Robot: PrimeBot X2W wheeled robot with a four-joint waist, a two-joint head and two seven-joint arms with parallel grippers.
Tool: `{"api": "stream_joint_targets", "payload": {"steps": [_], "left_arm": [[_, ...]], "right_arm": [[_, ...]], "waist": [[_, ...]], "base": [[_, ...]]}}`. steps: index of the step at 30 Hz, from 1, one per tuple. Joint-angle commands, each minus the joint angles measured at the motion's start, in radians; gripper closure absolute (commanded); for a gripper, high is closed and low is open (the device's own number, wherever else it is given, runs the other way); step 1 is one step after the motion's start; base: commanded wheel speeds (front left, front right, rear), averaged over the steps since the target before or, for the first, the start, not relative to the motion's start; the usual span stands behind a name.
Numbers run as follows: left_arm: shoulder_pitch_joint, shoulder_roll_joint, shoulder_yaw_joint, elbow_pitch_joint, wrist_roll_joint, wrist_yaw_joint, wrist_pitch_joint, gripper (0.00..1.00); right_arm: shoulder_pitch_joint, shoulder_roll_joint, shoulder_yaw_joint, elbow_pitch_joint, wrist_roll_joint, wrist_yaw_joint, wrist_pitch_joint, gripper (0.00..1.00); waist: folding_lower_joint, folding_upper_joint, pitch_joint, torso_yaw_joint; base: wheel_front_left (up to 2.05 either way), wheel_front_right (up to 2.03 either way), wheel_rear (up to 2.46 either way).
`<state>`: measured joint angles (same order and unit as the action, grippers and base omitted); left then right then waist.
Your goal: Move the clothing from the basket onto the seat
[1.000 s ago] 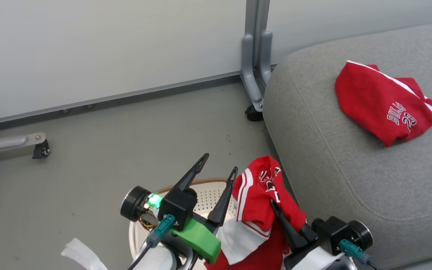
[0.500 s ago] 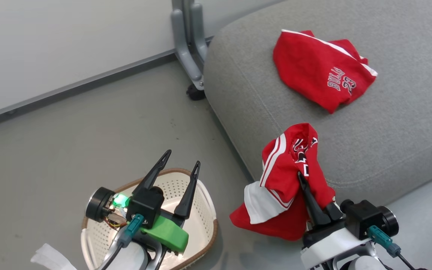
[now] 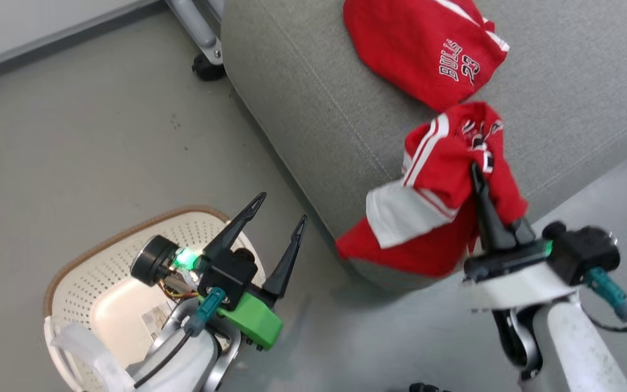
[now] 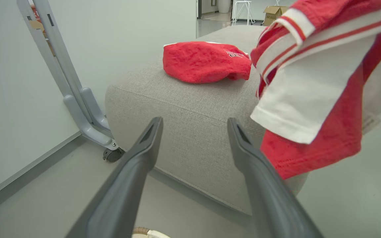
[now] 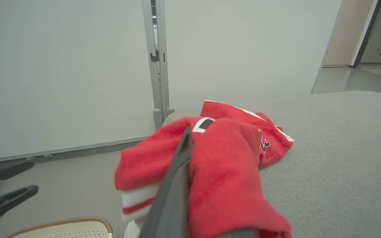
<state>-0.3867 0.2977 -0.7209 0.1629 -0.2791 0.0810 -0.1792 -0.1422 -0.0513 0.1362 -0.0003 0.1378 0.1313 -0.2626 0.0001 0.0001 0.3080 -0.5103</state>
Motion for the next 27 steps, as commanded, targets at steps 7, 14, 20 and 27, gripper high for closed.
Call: {"api": "stream_joint_targets", "payload": {"steps": [7,14,20,27], "left_arm": [[-0.061,0.029,-0.047,-0.057,0.039,-0.041,0.053,0.00],[-0.127,0.044,-0.062,-0.122,0.067,-0.067,0.081,0.00],[-0.142,0.064,-0.055,-0.164,0.071,-0.065,0.084,0.00],[-0.128,0.044,-0.065,-0.149,0.054,-0.061,0.057,0.00]], "right_arm": [[-0.348,-0.147,-0.084,-0.014,-0.006,-0.001,-0.003,1.00],[-0.664,-0.350,-0.197,0.116,0.035,-0.001,-0.003,1.00],[-0.777,-0.444,-0.253,0.335,0.034,-0.001,-0.003,1.00],[-0.642,-0.379,-0.408,0.642,-0.010,-0.001,-0.003,0.00]], "waist": [[-0.0001,-0.0001,0.204,0.108],[-0.0001,-0.0001,0.330,0.218],[-0.0001,-0.0001,0.394,0.273],[-0.0001,-0.0001,0.376,0.304]], "base": [[0.00,0.00,0.00],[0.00,0.00,0.00],[0.00,0.00,0.00],[0.00,0.00,0.00]]}}
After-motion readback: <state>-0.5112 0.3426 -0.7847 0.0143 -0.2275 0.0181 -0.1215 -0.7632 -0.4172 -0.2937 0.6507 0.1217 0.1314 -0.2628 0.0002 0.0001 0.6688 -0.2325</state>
